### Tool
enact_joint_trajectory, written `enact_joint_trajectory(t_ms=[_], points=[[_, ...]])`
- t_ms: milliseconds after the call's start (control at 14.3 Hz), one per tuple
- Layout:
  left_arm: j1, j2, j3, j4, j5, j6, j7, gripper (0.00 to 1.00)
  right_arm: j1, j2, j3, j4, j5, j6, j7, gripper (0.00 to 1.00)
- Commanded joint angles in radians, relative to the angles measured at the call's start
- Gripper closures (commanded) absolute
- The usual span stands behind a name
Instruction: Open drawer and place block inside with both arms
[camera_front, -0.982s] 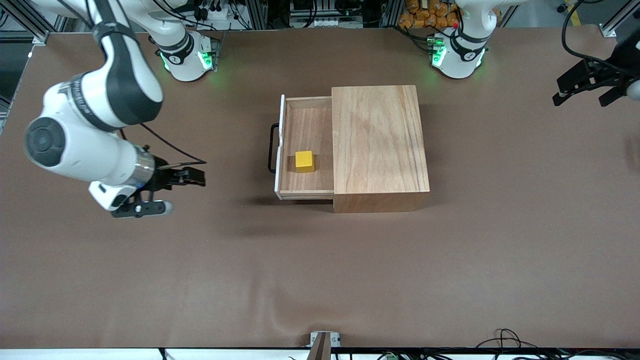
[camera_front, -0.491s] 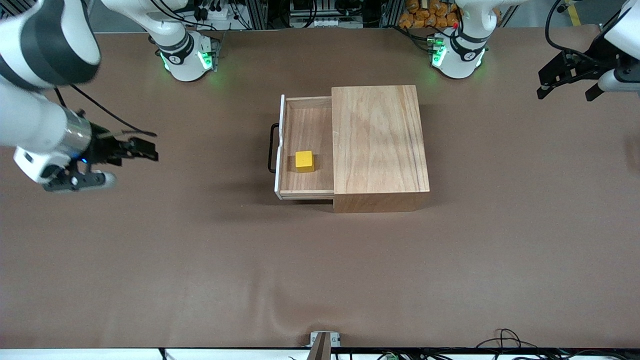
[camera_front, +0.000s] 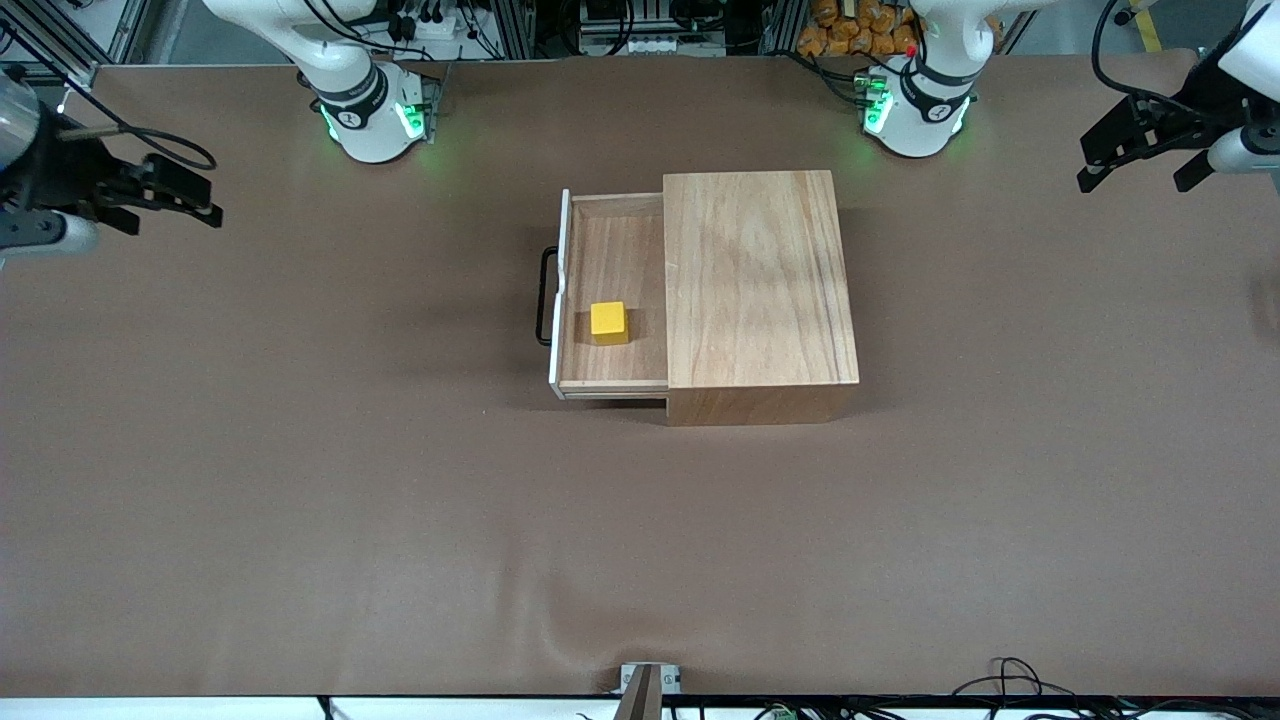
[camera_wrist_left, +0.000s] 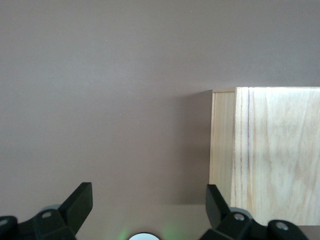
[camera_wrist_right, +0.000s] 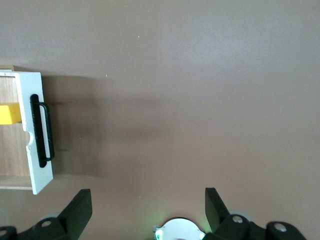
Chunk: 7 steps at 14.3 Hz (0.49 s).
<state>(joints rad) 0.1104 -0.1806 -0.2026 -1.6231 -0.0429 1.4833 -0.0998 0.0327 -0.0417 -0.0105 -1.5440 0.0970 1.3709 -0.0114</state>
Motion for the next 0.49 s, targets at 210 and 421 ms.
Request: enact_joint_trajectory(t_ms=[210, 421], points=[[0.011, -0.059, 0.006, -0.018, 0.011, -0.040, -0.012, 0.00, -0.030, -0.014, -0.043, -0.007, -0.043, -0.047, -0.072, 0.00], [0.017, -0.059, 0.008, -0.018, 0.009, -0.041, -0.017, 0.00, -0.037, -0.014, 0.009, -0.010, -0.043, -0.041, 0.054, 0.00]])
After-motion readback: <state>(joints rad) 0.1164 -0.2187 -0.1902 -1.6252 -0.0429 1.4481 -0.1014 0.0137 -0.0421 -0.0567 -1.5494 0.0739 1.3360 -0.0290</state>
